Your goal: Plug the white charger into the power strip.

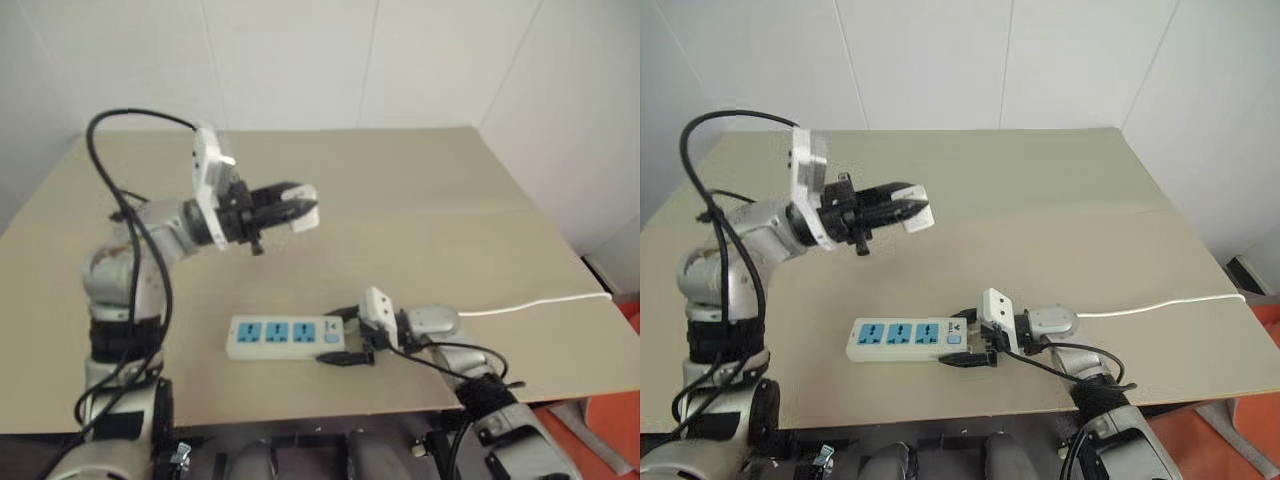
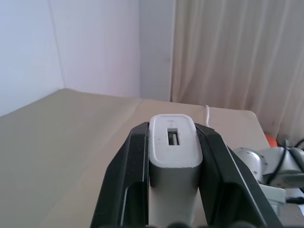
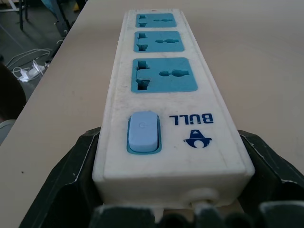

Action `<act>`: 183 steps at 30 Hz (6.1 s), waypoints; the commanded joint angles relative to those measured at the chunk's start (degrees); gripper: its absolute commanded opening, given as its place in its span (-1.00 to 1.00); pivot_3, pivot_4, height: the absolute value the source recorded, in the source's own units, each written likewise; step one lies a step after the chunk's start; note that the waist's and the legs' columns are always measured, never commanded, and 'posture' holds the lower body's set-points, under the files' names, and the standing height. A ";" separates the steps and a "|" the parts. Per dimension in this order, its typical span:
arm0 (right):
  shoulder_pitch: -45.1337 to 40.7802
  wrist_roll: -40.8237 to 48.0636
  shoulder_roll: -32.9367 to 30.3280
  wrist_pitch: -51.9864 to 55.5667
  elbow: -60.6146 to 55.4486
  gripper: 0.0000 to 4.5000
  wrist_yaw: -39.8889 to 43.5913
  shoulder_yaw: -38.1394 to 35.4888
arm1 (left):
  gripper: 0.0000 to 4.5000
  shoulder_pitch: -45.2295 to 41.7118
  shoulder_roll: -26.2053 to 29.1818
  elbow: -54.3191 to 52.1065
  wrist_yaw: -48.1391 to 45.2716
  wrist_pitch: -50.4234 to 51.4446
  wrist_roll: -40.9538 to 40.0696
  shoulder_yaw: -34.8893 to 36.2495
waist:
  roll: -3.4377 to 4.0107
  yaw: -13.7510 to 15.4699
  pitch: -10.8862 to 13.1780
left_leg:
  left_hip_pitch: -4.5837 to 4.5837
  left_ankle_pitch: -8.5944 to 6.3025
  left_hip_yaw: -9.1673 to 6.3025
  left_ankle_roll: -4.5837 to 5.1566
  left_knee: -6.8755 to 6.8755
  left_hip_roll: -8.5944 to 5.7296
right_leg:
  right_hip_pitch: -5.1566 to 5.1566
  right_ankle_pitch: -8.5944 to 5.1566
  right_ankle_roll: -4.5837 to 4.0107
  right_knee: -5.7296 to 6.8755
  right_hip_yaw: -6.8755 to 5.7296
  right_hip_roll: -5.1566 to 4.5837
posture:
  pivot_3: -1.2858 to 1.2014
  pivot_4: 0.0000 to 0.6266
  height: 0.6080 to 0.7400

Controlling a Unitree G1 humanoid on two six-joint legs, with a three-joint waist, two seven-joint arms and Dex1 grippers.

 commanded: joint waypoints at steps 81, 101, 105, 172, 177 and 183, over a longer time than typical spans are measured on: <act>0.58 -3.06 0.48 -2.81 5.63 0.53 -0.11 2.11 | -0.55 19.47 7.00 9.99 -13.43 -30.12 6.45 -16.90 | 0.00 -0.06 -0.01 | 0.40 0.01 0.05 0.04 -0.61 0.14 | 0.26 -0.14 0.33 -0.60 0.13 0.17 | 0.03 -0.52 1.00; -0.51 -3.08 0.13 -3.08 6.90 0.53 0.17 2.30 | -0.55 25.40 10.02 14.08 -10.83 -33.74 8.19 -16.43 | 0.07 -0.37 -0.12 | 0.51 0.01 0.11 0.04 -0.84 0.25 | 0.27 -0.15 0.32 -0.65 0.22 0.26 | 0.03 -0.52 1.00; -0.87 -3.04 0.13 -3.46 7.49 0.53 0.22 2.47 | -0.55 25.81 10.34 14.42 -10.22 -34.08 8.22 -16.46 | 0.13 -0.50 -0.17 | 0.53 0.01 0.11 0.04 -0.85 0.28 | 0.27 -0.15 0.32 -0.65 0.23 0.29 | 0.03 -0.52 1.00; 13.06 7.01 -20.30 5.83 -20.48 0.99 -2.38 -13.40 | 1.00 27.97 29.50 12.24 -17.56 -31.96 2.79 2.09 | 0.78 2.96 0.48 | -0.96 -0.05 0.10 0.20 -0.96 -0.05 | -0.66 0.12 0.07 -1.57 -0.08 -0.20 | 0.03 -0.52 1.00; 18.48 9.70 -25.94 7.10 -24.01 0.99 -1.88 -18.81 | 1.00 31.01 32.58 12.04 -17.63 -30.64 2.68 4.94 | 0.83 2.59 0.53 | -1.25 -0.07 0.10 0.23 -0.97 0.05 | -1.02 0.13 0.05 -1.50 -0.08 -0.06 | 0.03 -0.52 1.00; 19.75 11.96 -29.62 7.70 -24.16 0.99 -1.09 -23.58 | 1.00 36.37 34.15 8.17 -14.74 -26.66 1.29 10.96 | 0.93 1.77 0.61 | -1.24 -0.06 0.17 0.24 -0.89 0.02 | -0.96 0.18 0.12 -1.50 -0.02 -0.11 | 0.03 -0.52 1.00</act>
